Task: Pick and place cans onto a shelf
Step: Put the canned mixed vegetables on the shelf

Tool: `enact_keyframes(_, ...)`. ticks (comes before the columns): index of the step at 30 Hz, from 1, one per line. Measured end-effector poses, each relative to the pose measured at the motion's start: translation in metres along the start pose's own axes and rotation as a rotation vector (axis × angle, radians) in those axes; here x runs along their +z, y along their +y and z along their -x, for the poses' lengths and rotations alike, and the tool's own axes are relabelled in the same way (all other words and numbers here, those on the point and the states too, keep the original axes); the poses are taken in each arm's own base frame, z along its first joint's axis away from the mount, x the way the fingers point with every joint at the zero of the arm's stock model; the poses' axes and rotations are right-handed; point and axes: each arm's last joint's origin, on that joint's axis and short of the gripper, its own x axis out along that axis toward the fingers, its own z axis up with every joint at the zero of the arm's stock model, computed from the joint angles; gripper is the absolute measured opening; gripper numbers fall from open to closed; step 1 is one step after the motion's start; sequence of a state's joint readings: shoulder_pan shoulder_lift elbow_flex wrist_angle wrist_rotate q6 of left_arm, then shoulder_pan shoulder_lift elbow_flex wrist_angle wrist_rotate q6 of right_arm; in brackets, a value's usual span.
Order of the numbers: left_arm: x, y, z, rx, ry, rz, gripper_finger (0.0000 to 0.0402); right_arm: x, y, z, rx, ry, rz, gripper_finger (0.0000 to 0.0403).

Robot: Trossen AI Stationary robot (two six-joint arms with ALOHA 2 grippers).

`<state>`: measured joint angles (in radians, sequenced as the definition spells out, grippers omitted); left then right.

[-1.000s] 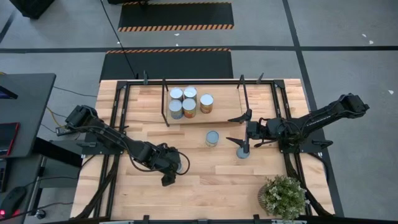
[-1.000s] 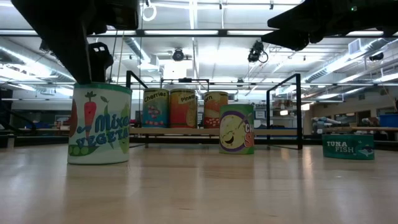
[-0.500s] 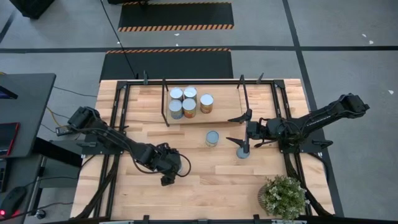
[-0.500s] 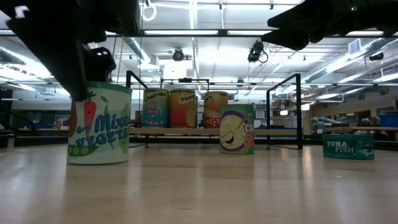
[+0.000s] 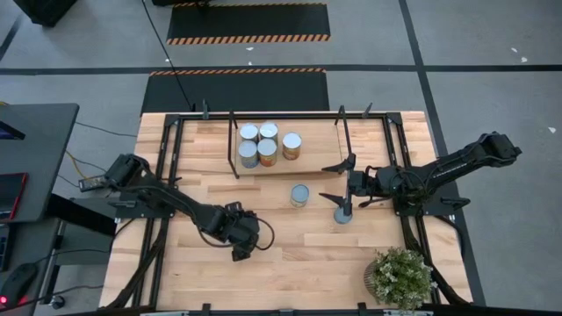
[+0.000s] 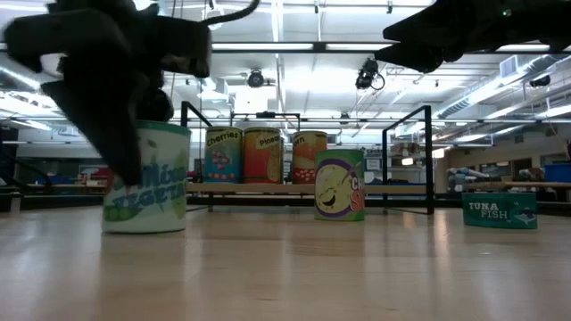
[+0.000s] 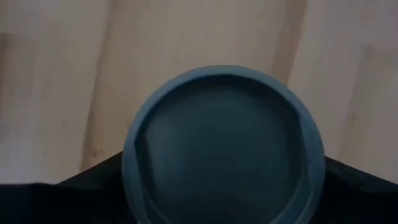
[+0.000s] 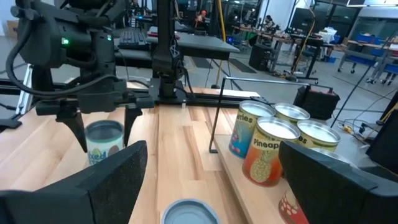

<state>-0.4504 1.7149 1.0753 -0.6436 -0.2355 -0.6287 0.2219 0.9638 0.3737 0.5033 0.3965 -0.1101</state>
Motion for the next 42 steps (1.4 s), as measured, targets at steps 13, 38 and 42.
enact_keyframes(13,0.08,0.058,0.022,0.137,-0.194,0.033,0.0283,0.0,0.0,0.0,-0.005,-0.003,-0.005,0.0372)
enact_keyframes(38,0.189,0.146,-0.002,0.234,-0.176,0.061,0.0283,0.002,0.002,0.004,-0.051,0.001,0.051,0.0372)
enact_keyframes(42,0.191,0.155,-0.012,0.242,-0.172,0.079,0.0284,0.002,0.002,0.004,-0.051,0.0,0.05,0.0372)
